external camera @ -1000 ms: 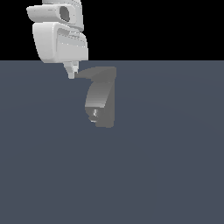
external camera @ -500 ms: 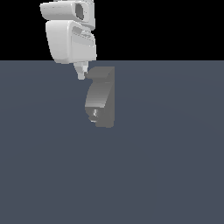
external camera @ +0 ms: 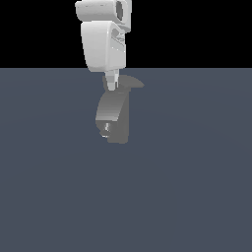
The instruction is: Turn on the faucet by rotating a designated handle.
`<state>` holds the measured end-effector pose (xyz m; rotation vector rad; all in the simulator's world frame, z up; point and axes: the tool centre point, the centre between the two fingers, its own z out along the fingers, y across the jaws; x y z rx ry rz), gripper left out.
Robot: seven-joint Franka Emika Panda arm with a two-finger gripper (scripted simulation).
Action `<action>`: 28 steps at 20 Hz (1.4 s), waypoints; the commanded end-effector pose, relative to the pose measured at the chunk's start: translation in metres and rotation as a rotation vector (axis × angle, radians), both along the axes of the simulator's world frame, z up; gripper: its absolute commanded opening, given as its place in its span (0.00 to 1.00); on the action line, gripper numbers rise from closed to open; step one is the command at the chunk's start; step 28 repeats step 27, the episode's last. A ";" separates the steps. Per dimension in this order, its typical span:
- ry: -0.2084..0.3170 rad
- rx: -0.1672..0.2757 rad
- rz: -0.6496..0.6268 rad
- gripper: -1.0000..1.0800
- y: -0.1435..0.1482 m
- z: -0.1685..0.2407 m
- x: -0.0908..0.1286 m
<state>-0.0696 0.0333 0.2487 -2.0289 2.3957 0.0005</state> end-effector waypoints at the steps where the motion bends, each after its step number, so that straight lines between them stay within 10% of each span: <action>1: 0.001 -0.002 -0.026 0.00 -0.026 0.000 -0.004; 28: 0.001 -0.002 -0.025 0.00 -0.114 0.000 0.055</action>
